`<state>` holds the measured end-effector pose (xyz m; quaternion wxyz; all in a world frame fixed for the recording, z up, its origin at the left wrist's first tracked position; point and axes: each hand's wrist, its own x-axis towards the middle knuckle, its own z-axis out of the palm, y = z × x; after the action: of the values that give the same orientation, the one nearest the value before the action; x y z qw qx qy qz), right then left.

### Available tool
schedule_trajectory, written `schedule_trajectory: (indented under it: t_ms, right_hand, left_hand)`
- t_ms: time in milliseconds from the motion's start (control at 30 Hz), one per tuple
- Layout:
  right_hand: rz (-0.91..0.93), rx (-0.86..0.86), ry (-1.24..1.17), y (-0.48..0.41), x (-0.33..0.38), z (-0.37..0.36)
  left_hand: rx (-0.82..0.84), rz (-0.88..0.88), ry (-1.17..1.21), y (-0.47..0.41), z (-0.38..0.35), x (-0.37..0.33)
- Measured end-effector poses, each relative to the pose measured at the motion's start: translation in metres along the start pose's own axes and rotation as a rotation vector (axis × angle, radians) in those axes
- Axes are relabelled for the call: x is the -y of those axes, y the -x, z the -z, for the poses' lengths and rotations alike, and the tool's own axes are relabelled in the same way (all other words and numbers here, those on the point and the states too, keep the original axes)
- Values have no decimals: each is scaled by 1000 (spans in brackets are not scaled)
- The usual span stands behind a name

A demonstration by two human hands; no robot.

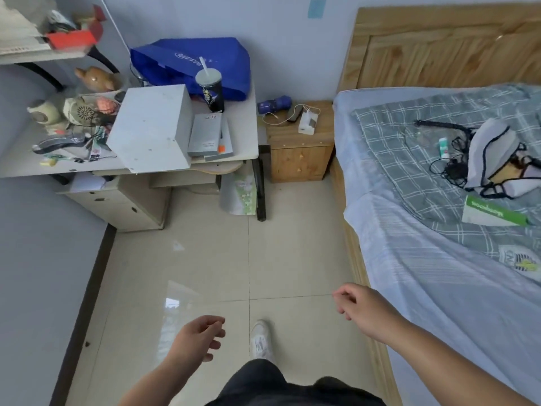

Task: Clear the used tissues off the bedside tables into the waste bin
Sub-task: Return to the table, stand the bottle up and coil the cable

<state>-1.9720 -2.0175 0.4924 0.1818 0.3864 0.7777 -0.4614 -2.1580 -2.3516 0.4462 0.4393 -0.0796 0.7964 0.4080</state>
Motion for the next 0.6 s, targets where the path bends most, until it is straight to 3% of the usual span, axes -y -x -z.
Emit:
schedule_trajectory:
  t_ms: [333,600]
  right_hand:
    - [-272,-64,-155,-72,-24,73]
    - [-237,-23,-92,-206,-2,194]
  left_hand:
    - [83,-271,-164,-141,-24,-276]
    - [25,-271,-160,-203,-90,-391]
